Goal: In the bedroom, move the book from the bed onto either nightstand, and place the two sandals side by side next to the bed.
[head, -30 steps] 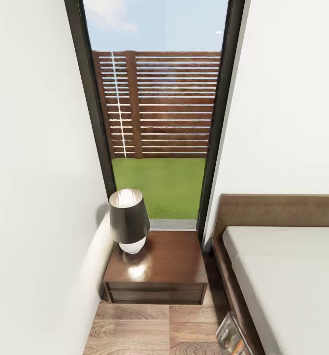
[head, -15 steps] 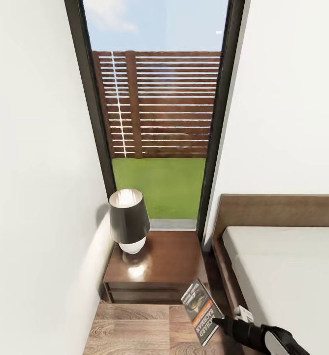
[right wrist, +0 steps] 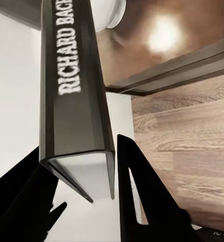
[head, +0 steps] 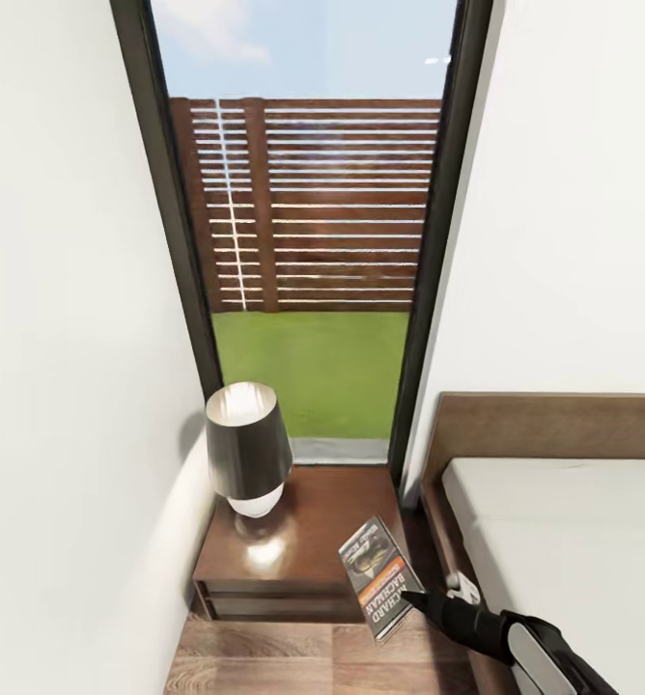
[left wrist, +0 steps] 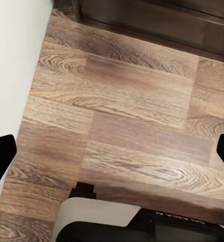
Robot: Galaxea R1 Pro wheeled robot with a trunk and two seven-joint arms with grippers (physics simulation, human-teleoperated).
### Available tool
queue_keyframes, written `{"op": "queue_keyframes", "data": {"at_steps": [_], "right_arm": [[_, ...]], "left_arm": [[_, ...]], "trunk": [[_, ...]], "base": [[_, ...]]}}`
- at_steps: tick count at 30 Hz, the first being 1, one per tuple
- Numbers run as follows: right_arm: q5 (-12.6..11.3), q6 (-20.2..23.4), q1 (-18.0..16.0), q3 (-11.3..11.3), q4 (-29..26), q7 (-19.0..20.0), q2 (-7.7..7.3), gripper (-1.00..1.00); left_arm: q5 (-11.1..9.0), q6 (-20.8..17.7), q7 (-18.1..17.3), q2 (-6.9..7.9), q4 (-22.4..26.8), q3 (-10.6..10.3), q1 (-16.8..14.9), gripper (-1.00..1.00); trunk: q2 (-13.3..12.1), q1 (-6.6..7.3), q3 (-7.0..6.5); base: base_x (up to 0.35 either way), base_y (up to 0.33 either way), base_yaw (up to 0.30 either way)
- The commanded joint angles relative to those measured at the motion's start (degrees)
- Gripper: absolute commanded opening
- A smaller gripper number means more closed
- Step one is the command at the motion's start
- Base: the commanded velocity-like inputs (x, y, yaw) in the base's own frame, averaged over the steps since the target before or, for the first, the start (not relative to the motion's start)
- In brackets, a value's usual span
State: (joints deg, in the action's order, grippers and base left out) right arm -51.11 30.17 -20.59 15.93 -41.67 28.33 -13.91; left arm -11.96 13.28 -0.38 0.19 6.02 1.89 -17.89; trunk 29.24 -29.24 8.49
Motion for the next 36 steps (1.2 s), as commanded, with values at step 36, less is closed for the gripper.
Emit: {"op": "queue_keyframes", "data": {"at_steps": [36], "right_arm": [[-0.75, -0.52, -0.05, 0.21, 0.60, -0.63, 0.29, -1.00]], "left_arm": [[0.02, -39.70, -75.33, -0.68, 46.93, 0.09, -0.65, 1.00]], "trunk": [[0.09, -0.06, 0.10]], "base": [[0.188, 0.000, 0.000]]}}
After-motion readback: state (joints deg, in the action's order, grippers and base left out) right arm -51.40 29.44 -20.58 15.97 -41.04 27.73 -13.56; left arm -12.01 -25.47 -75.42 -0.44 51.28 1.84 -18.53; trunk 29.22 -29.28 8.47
